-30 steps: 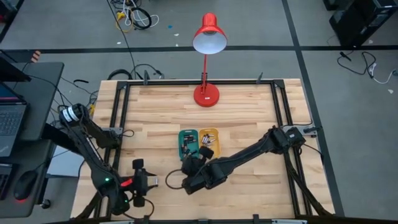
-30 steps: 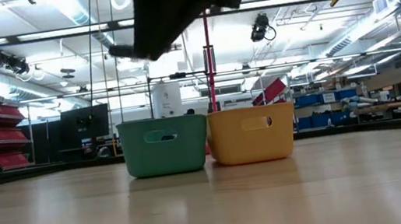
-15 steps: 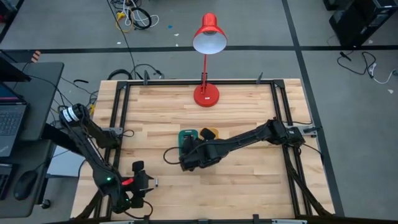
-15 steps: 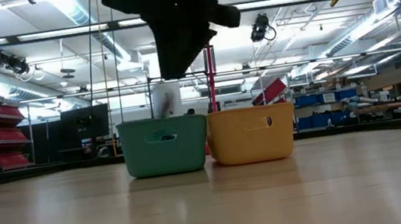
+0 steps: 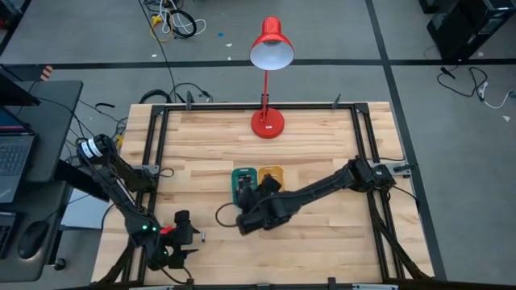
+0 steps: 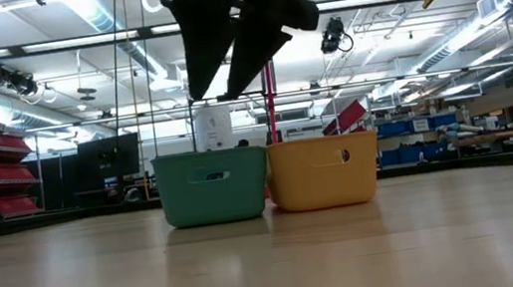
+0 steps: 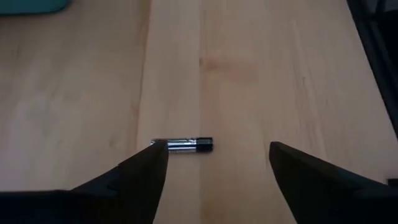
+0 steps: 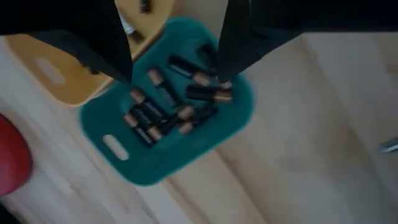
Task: Sort batteries
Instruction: Put the white battery into the yellow bin
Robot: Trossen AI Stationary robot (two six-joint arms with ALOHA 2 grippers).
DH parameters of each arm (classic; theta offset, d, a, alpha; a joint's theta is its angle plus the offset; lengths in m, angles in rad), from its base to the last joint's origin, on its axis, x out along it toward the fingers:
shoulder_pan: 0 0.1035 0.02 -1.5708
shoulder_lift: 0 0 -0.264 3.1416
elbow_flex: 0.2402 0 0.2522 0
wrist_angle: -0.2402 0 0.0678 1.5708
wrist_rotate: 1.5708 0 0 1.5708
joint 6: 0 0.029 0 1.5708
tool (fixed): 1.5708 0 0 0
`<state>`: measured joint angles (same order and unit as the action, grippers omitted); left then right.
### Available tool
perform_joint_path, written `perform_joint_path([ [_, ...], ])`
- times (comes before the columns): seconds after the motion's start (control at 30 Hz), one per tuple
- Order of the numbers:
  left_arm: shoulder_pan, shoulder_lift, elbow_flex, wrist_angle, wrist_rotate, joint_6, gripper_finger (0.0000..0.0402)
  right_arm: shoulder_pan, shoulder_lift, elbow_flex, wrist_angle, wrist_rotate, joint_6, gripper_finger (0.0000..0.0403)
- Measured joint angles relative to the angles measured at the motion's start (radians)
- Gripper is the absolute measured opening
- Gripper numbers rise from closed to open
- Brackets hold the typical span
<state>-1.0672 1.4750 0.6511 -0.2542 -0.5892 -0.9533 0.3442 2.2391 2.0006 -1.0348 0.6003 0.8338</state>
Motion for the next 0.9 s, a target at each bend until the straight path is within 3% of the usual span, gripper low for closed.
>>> perform_joint_path([
  [0.3,0.001,0.0,-0.08,0.032,-0.058,-0.024,0.03,0.044,0.0,0.0,0.024,0.011,0.01,0.0213],
  [0.43,0.012,0.0,-0.125,0.148,-0.069,-0.052,0.0301,0.05,0.0,0.0,0.024,0.01,0.012,0.0213],
  [0.57,0.019,0.0,-0.165,0.238,-0.069,-0.019,0.0301,0.05,0.0,0.0,0.024,0.01,0.013,0.0213],
  [0.9,0.022,0.056,-0.168,0.275,-0.074,0.057,0.0301,0.049,0.0,0.0,0.024,0.009,0.027,0.0211],
])
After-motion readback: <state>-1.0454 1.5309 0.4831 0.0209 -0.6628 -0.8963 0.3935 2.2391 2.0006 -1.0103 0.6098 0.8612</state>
